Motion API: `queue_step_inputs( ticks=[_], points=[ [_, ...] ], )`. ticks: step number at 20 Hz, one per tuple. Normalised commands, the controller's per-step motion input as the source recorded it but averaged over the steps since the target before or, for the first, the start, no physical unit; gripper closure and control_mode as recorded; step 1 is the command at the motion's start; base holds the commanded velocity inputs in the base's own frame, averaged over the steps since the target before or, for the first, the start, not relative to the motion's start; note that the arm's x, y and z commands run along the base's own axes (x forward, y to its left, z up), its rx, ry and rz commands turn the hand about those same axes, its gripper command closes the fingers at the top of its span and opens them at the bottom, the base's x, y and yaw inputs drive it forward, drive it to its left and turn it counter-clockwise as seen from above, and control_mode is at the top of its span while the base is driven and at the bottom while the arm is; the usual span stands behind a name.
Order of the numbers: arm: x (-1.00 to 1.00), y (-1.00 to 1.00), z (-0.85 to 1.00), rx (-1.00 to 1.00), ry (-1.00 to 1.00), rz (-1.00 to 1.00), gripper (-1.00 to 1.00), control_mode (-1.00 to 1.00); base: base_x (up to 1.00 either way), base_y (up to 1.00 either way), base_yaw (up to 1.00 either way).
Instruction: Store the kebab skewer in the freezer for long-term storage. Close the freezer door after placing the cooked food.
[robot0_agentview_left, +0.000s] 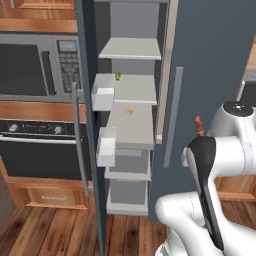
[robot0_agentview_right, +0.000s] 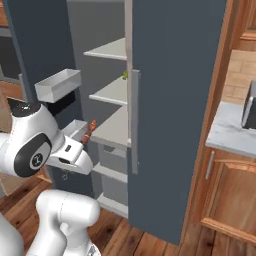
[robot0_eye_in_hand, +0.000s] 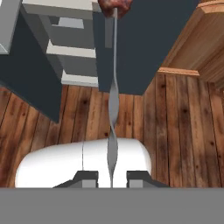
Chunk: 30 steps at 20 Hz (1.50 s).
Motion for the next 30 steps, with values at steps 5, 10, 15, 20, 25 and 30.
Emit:
queue_step_inputs(
  ticks=[5,10,15,20,25,30],
  points=[
    [0.0,0.0,0.0,0.0,0.0,0.0,1.0,1.0,0.04,0.06,0.2],
    [0.0,0.0,0.0,0.0,0.0,0.0,1.0,1.0,0.39,0.07,0.03],
    [0.0,0.0,0.0,0.0,0.0,0.0,1.0,1.0,0.36,0.08,0.04],
    [0.0,0.0,0.0,0.0,0.0,0.0,1.0,1.0,0.26,0.18,0.05],
    [0.0,0.0,0.0,0.0,0.0,0.0,1.0,1.0,0.28,0.25,0.1],
    [0.0,0.0,0.0,0.0,0.0,0.0,1.0,1.0,0.3,0.16,0.09]
  ],
)
